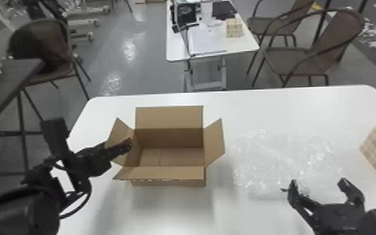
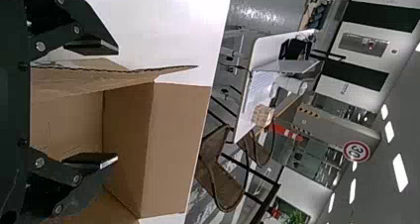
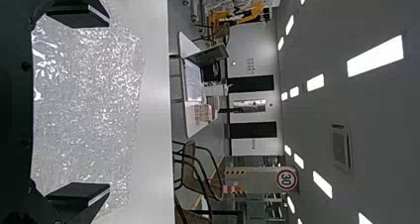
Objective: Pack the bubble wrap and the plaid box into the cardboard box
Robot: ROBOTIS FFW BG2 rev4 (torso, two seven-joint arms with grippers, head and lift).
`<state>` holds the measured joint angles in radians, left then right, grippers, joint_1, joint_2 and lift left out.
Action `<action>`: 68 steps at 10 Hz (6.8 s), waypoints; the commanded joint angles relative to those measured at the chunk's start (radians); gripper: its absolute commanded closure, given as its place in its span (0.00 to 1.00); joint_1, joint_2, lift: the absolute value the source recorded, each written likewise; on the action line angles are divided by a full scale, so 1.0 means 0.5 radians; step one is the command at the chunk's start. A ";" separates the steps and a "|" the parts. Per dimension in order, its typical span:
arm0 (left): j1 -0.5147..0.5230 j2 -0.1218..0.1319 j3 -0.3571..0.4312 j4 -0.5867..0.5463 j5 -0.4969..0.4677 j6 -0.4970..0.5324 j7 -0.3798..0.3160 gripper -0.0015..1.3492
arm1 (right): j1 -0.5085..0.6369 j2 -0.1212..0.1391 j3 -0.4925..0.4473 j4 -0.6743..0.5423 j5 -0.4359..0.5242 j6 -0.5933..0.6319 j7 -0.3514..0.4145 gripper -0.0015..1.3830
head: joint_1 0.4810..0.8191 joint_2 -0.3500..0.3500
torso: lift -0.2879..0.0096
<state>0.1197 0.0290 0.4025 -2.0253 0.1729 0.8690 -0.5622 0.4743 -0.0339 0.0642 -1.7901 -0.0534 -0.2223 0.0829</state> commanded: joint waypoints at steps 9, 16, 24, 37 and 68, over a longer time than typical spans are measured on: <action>0.110 -0.063 -0.032 -0.211 0.449 0.235 0.560 0.90 | -0.010 -0.015 0.013 0.006 -0.010 0.003 0.003 0.09 | 0.63 0.70 | 0.62; 0.439 -0.063 -0.151 -0.337 0.826 -0.201 1.311 0.90 | -0.007 -0.024 0.013 0.003 -0.022 0.003 0.000 0.09 | 0.63 0.75 | 0.62; 0.770 -0.063 -0.676 -0.303 0.970 -1.302 2.100 0.90 | -0.004 -0.033 0.016 -0.009 -0.044 0.037 0.000 0.09 | 0.63 0.73 | 0.62; 0.727 -0.033 -0.756 -0.254 0.943 -1.385 2.134 0.90 | -1.050 -0.064 -0.273 -0.758 -0.458 3.194 -0.562 0.08 | 0.63 0.58 | 0.62; 0.647 0.172 -0.934 -0.208 0.949 -1.459 2.293 0.90 | -1.541 -0.233 -0.493 -0.270 -1.123 3.326 -0.614 0.80 | 0.63 0.60 | 0.62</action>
<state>0.4430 0.1150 -0.0644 -2.1291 0.6473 0.1414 0.5845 -0.3052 -0.1486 -0.1607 -1.8603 -0.6244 1.4232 -0.2240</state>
